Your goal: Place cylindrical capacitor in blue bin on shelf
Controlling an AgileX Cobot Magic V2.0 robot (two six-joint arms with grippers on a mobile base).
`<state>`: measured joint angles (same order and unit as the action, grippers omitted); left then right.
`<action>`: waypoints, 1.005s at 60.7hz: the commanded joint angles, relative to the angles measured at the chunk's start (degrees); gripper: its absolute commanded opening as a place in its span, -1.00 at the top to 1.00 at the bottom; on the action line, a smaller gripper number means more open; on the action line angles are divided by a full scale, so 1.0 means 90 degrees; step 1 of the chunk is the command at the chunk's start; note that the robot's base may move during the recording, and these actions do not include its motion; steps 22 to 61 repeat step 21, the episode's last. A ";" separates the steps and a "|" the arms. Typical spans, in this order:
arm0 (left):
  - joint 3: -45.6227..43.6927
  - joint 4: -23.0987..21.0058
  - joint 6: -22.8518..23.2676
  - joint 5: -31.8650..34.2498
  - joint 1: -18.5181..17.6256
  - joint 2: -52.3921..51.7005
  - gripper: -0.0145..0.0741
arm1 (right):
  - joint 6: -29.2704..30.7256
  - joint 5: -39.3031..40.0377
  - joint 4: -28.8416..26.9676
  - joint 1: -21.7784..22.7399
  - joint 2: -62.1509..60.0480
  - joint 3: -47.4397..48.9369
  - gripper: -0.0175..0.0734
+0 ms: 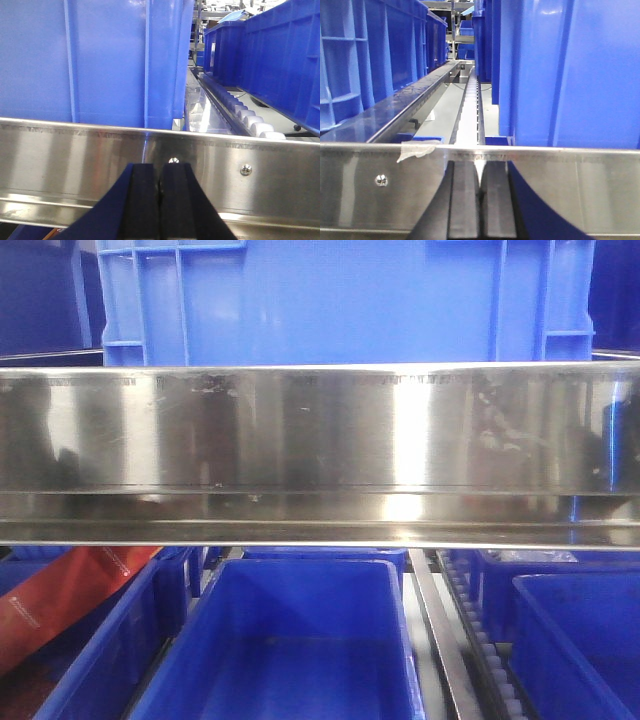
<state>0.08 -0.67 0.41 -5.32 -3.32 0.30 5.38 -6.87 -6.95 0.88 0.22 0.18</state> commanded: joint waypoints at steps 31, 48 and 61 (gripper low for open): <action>-0.0009 -0.0022 0.0035 0.0108 -0.0035 -0.0034 0.92 | -0.0018 0.0153 -0.0026 0.0028 -0.0025 -0.0020 0.97; -0.0009 -0.0022 0.0035 0.0108 -0.0035 -0.0034 0.92 | -0.0018 0.0153 -0.0026 0.0028 -0.0025 -0.0020 0.97; -0.0009 -0.0022 0.0035 0.0108 -0.0035 -0.0034 0.92 | -0.0018 0.0153 -0.0026 0.0028 -0.0025 -0.0020 0.97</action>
